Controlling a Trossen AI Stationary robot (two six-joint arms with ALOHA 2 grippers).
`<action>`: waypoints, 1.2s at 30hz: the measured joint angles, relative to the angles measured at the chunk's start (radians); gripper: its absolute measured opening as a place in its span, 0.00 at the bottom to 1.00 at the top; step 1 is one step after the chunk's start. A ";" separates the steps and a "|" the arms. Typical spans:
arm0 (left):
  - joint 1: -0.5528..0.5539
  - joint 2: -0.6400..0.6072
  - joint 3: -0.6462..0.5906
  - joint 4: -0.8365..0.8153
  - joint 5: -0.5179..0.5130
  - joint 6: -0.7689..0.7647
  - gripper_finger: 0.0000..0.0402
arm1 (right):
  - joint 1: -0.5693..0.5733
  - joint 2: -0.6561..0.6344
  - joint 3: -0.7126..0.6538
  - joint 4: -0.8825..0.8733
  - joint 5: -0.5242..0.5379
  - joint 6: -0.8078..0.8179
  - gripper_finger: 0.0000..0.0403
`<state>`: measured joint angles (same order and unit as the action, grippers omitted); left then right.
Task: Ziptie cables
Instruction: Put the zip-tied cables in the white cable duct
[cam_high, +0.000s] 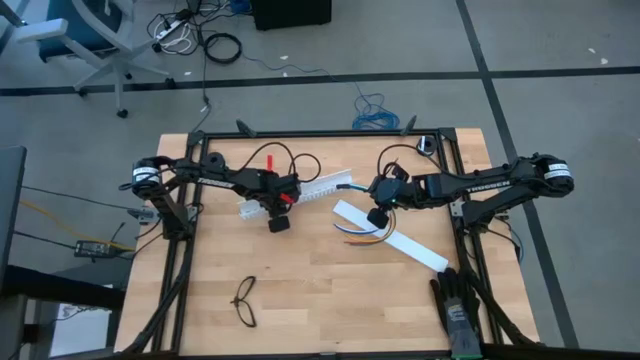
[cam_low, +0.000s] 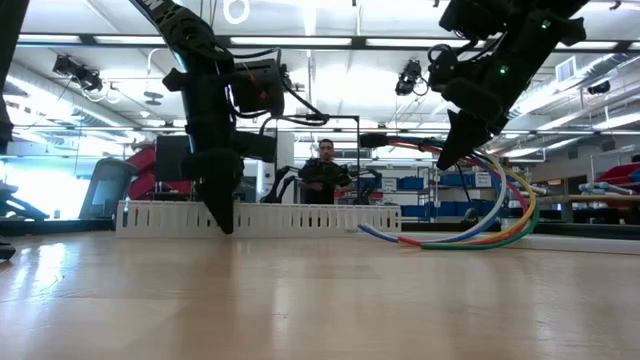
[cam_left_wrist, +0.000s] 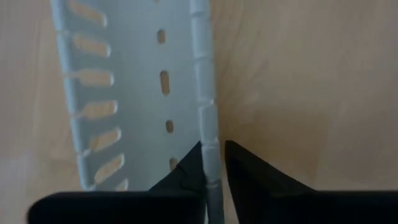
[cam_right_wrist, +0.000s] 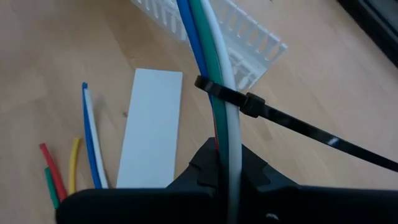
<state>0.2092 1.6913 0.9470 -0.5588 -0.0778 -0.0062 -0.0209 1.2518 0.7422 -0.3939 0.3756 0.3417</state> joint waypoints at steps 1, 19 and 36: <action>0.000 0.000 0.000 0.008 0.007 0.003 0.18 | 0.000 0.000 0.000 0.000 -0.011 0.004 0.02; 0.000 -0.151 0.010 0.055 0.046 0.027 0.39 | -0.001 0.002 0.000 0.076 -0.022 -0.039 0.02; -0.080 -0.483 0.011 0.238 0.029 -0.020 0.39 | -0.001 0.002 0.089 0.435 -0.171 -0.198 0.02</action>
<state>0.1292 1.2078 0.9575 -0.3204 -0.0490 -0.0266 -0.0216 1.2541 0.8309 0.0408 0.2042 0.1438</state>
